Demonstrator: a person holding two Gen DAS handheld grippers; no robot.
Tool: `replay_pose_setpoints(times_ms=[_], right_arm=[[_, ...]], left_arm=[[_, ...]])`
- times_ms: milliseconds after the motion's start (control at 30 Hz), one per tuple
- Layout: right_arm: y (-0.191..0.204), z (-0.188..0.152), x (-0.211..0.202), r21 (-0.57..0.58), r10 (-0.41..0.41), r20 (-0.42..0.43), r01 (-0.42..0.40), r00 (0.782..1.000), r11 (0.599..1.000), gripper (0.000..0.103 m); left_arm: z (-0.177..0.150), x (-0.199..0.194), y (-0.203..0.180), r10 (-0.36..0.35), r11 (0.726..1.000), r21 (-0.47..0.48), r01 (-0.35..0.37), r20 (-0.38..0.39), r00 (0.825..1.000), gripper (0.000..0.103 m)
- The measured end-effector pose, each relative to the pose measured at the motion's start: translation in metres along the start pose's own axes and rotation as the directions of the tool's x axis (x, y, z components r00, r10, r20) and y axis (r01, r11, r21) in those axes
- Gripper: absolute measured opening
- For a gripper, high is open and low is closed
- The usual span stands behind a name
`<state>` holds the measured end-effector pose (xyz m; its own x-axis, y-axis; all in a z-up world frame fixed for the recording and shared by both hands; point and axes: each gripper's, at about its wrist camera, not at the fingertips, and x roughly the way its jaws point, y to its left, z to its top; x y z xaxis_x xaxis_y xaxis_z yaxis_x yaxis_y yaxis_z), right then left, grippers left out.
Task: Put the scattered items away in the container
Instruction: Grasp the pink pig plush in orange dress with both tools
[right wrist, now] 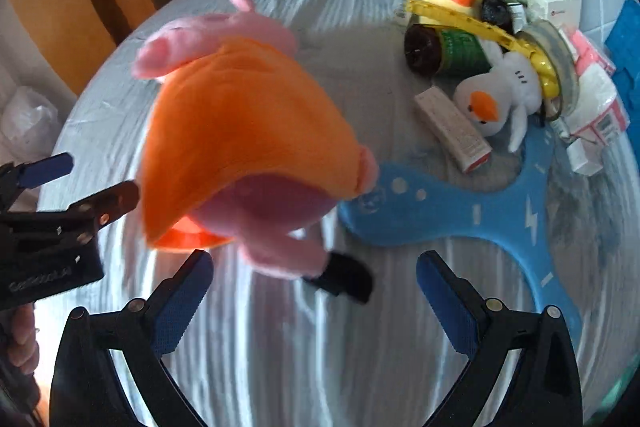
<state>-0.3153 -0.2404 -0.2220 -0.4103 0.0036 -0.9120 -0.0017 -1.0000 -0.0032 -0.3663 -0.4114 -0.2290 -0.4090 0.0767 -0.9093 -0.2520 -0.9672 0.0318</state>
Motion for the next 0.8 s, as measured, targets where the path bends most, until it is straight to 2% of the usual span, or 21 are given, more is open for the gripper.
replay_pose_setpoints(times_ms=[100,200,233,333,400,533,633,700,733,767,800], right_arm=[[-0.032,0.019,0.003,0.042,-0.101,0.031,0.1,0.994,0.994,0.103],[-0.073,0.041,-0.002,0.116,-0.228,0.072,0.219,0.971,0.969,0.103],[-0.086,0.047,-0.001,0.136,-0.236,0.065,0.226,0.97,0.965,0.103],[-0.11,0.055,-0.004,0.197,-0.165,0.053,0.152,0.985,0.969,0.103],[-0.109,0.05,-0.016,0.222,-0.101,0.076,0.081,0.992,0.972,0.103],[-0.096,0.035,-0.038,0.274,0.062,0.136,-0.097,0.989,0.957,0.103],[-0.084,0.041,-0.036,0.267,0.084,0.135,-0.117,0.987,0.957,0.102],[-0.081,0.05,-0.029,0.265,0.084,0.127,-0.115,0.988,0.957,0.093],[-0.079,0.053,-0.026,0.268,0.092,0.125,-0.123,0.988,0.955,0.085],[-0.079,0.056,-0.023,0.273,0.098,0.123,-0.129,0.988,0.953,0.081],[-0.079,0.058,-0.02,0.279,0.114,0.12,-0.143,0.986,0.949,0.081]], left_arm=[[0.008,-0.001,-0.012,-0.036,0.999,0.031,0.035,0.028,0.999,0.095],[0.019,-0.007,-0.018,-0.053,0.998,0.047,0.05,0.051,0.997,0.095],[0.023,-0.009,-0.02,-0.058,0.997,0.055,0.055,0.06,0.996,0.095],[0.036,-0.013,-0.025,-0.05,0.995,0.087,0.043,0.082,0.995,0.095],[0.048,-0.013,-0.024,-0.047,0.995,0.095,0.038,0.09,0.995,0.095],[0.073,-0.006,-0.03,-0.061,0.992,0.112,0.05,0.1,0.993,0.095],[0.086,-0.001,-0.038,-0.087,0.987,0.144,0.071,0.109,0.99,0.095],[0.091,0.002,-0.042,-0.101,0.983,0.167,0.081,0.115,0.988,0.095],[0.094,0.006,-0.043,-0.113,0.979,0.18,0.091,0.113,0.987,0.095],[0.095,0.009,-0.045,-0.122,0.976,0.193,0.099,0.111,0.986,0.095],[0.097,0.014,-0.046,-0.132,0.972,0.208,0.107,0.109,0.985,0.095]])
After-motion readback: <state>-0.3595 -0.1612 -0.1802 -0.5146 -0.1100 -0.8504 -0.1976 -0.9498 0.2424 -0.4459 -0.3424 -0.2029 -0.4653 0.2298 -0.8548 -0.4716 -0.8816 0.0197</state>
